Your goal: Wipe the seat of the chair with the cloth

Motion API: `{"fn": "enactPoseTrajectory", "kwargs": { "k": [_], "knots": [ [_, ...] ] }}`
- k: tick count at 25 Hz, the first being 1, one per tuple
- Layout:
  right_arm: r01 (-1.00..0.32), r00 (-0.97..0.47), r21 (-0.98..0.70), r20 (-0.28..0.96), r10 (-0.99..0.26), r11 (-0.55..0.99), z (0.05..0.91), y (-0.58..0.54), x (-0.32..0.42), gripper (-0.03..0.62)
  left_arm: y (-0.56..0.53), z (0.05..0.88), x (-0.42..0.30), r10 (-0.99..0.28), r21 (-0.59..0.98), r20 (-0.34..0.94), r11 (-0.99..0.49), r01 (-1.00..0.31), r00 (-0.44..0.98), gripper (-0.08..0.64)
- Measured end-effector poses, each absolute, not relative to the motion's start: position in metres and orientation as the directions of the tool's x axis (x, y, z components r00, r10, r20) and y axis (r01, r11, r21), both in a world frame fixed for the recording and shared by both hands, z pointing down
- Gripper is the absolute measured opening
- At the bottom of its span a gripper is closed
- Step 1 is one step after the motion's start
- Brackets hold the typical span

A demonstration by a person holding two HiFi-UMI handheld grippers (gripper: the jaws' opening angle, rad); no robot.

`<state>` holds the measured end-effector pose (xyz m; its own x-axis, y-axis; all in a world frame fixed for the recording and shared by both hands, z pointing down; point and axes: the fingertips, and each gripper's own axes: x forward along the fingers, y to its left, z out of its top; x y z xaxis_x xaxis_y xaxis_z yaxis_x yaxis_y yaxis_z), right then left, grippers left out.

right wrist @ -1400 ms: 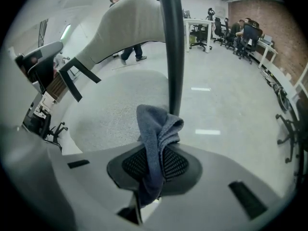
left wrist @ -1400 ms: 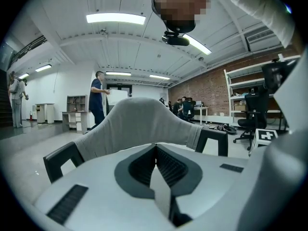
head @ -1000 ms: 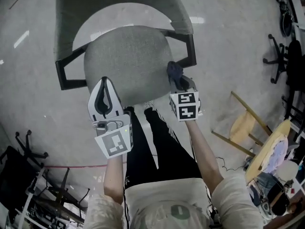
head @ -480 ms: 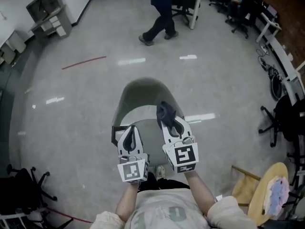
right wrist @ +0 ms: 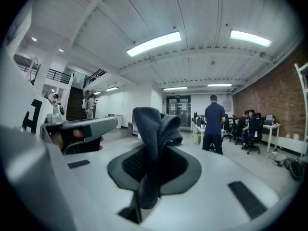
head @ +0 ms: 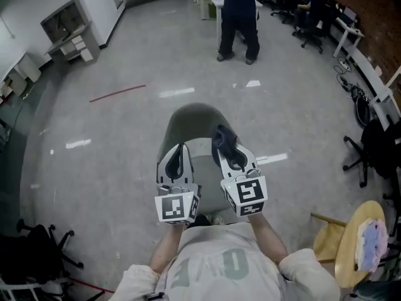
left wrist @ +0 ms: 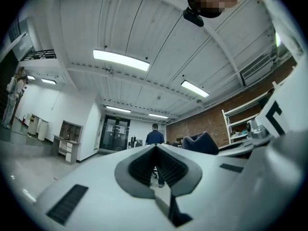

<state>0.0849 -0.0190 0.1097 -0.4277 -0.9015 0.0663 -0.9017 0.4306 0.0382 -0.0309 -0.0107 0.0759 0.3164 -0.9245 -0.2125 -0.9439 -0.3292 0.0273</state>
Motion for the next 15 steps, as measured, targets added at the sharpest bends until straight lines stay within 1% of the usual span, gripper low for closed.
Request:
{"fn": "enactPoseTrajectory", "kwargs": {
  "k": [15],
  "knots": [
    [-0.914,-0.394,0.077,0.072,-0.916,0.399,0.097,-0.039,0.058,0.057,-0.039,0.062,-0.059,-0.899,0.032,-0.263,-0.371,-0.928,0.35,0.015]
  ]
}}
